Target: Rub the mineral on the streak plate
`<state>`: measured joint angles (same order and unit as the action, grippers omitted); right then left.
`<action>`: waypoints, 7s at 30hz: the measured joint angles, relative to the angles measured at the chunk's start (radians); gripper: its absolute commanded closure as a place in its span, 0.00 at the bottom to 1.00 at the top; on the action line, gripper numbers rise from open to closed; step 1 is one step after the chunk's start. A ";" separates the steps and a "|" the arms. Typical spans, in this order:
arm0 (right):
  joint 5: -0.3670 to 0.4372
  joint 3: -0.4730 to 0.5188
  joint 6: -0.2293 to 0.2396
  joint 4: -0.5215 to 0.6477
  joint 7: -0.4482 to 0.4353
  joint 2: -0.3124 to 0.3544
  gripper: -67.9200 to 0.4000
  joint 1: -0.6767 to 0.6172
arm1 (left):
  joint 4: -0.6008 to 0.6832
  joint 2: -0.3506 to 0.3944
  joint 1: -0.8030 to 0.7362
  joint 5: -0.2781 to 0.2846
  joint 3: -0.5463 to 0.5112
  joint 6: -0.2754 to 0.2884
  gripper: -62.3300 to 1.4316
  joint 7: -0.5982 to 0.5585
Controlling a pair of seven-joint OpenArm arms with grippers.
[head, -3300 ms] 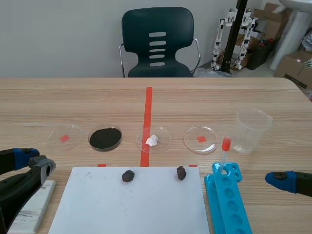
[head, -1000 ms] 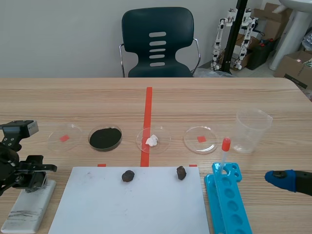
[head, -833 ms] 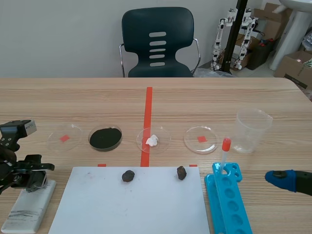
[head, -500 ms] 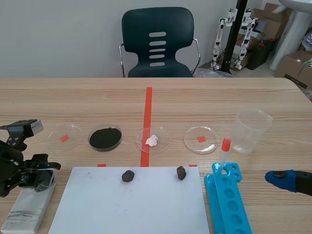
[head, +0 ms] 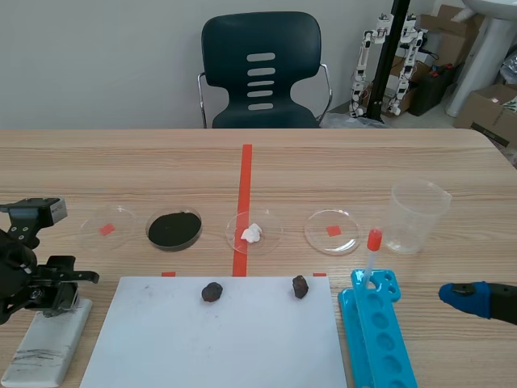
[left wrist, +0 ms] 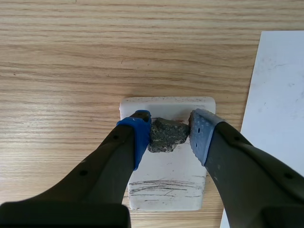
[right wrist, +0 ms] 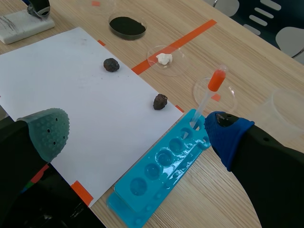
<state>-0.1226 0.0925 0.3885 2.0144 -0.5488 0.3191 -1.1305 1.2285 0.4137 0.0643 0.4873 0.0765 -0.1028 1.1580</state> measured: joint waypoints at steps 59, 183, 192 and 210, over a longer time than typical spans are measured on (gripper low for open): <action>0.000 0.000 0.000 0.000 0.000 0.000 0.13 0.000 | 0.000 -0.001 -0.003 0.104 -0.001 0.046 0.82 0.036; 0.000 0.000 0.000 0.000 0.000 0.000 0.13 0.000 | 0.675 0.135 -0.883 -0.245 0.002 0.183 0.82 -1.144; 0.000 0.000 0.000 0.000 0.000 0.000 0.13 0.000 | 0.675 0.135 -0.883 -0.245 0.002 0.183 0.82 -1.144; 0.000 0.000 0.000 0.000 0.000 0.000 0.13 0.000 | 0.675 0.135 -0.883 -0.245 0.002 0.183 0.82 -1.144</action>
<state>-0.1226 0.0925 0.3885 2.0144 -0.5491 0.3191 -1.1305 1.9038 0.5491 -0.8192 0.2424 0.0780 0.0803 0.0139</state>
